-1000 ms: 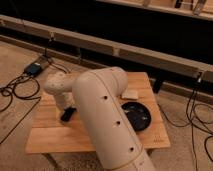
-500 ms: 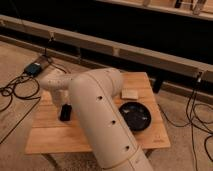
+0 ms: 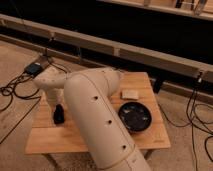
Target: Push the eraser across the table
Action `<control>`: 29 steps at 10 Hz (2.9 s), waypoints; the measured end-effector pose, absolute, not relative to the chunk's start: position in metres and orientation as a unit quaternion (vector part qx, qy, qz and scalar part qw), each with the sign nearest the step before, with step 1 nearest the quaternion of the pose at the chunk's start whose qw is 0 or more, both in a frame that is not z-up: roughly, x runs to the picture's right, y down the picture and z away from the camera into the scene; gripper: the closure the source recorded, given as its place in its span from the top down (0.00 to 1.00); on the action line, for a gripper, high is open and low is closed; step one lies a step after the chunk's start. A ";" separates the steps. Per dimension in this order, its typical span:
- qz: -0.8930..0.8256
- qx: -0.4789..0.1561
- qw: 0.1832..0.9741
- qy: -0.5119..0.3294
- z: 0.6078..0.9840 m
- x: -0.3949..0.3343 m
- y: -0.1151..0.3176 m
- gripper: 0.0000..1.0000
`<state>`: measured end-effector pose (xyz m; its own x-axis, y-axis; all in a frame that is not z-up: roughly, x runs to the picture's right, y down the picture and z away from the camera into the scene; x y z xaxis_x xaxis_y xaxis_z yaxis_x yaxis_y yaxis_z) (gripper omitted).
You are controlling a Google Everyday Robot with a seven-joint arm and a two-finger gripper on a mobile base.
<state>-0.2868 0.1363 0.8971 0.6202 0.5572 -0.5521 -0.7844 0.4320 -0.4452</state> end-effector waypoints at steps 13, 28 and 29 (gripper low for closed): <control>0.363 -0.376 0.831 0.190 0.814 -0.258 0.147 0.65; 0.287 -0.390 0.845 0.229 0.829 -0.230 0.207 0.65; 0.286 -0.387 0.847 0.226 0.834 -0.235 0.204 0.65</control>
